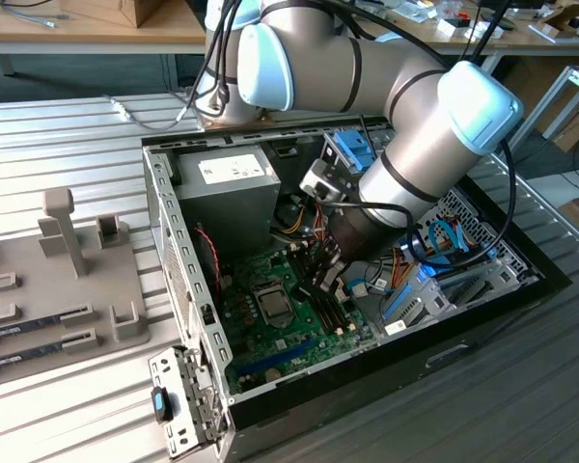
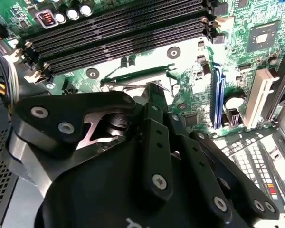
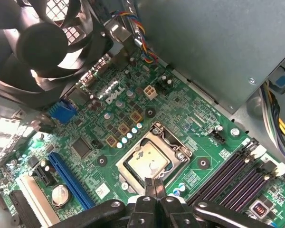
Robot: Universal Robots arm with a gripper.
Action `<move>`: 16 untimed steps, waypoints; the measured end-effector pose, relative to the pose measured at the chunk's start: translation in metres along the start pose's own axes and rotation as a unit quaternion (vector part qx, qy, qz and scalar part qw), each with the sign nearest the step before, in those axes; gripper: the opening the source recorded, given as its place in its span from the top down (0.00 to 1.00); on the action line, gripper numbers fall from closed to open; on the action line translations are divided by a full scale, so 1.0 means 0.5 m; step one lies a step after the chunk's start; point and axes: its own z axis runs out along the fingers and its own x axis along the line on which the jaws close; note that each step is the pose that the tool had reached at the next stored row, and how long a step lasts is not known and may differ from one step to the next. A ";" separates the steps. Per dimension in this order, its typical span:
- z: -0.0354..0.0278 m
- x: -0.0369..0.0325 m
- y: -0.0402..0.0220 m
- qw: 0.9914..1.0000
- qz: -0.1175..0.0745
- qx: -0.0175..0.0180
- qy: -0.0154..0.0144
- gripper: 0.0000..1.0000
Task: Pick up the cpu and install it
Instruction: 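Install the second cpu locking lever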
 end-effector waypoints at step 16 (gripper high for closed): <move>-0.010 -0.001 0.005 0.999 -0.033 -0.004 -0.002 0.89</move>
